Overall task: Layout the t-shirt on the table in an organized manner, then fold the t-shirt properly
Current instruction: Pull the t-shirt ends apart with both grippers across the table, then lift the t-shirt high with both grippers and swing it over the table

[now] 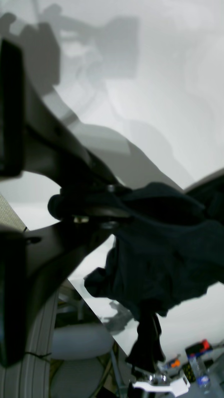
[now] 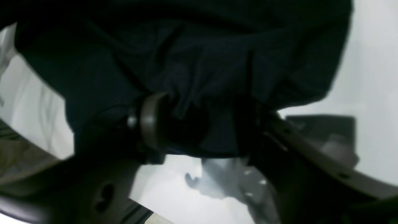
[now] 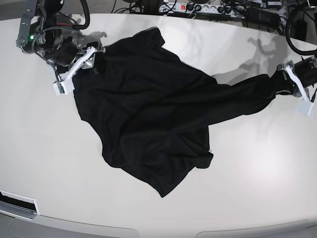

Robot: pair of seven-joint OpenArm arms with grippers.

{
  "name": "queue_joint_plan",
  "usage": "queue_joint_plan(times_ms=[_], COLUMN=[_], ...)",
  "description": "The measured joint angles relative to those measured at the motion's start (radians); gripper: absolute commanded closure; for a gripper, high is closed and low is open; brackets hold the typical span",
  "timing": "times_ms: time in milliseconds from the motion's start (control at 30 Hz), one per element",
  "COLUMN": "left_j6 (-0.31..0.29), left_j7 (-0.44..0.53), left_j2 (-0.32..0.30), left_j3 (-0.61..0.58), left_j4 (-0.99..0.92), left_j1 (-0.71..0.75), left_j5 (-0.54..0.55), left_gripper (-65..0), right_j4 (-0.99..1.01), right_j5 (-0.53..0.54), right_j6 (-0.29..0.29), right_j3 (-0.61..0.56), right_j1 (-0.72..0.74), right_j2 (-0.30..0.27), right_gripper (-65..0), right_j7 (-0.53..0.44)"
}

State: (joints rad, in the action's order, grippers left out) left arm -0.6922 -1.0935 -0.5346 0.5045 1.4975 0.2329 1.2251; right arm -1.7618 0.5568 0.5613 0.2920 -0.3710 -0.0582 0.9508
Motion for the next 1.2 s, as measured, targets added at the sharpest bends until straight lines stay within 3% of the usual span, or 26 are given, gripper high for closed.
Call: queue_joint_plan(times_ms=[367,433,500,533,567,700,833,900,1200], left_j6=[0.0,0.0,0.0,0.0,0.0,0.0,0.002,0.002,0.0], left_j7=[0.0,0.0,0.0,0.0,-0.001,-0.007,-0.109,-0.145,-0.143], left_j2=[0.0,0.0,0.0,0.0,0.0,-0.008,-0.057,-0.09,-0.256], left_j3=[0.0,0.0,0.0,0.0,0.0,0.0,0.01,0.025,0.073], left_j4=[0.0,0.0,0.0,0.0,0.0,0.0,0.0,0.0,0.001], left_j1=[0.0,0.0,0.0,0.0,0.0,0.0,-0.026,-0.058,-0.145], left_j5=[0.01,0.017,0.017,0.017,0.017,0.087,0.229,0.233,0.235], left_gripper=[0.0,0.0,0.0,0.0,0.0,0.0,0.0,0.0,0.0], right_j4=[0.08,0.082,0.082,0.082,0.082,0.082,0.062,0.025,-0.116], right_j5=[0.027,0.027,0.027,0.027,0.027,0.082,0.248,0.302,0.316], right_j6=[-0.03,-0.03,-0.021,0.01,0.041,0.121,0.128,0.13,0.131], right_j3=[-0.001,-0.001,-0.001,-0.001,-0.001,-0.001,-0.001,-0.001,0.016], right_j1=[0.0,0.003,0.015,0.024,0.034,0.079,0.113,0.117,0.117], right_j2=[0.0,0.0,0.0,0.0,0.0,-0.01,-0.053,-0.087,-0.253], right_gripper=[-38.5,-29.9,-12.1,-2.3,0.0,0.0,0.0,0.0,0.0], right_j7=[-0.009,-0.013,-0.015,-0.016,-0.014,0.054,0.189,0.22,0.24])
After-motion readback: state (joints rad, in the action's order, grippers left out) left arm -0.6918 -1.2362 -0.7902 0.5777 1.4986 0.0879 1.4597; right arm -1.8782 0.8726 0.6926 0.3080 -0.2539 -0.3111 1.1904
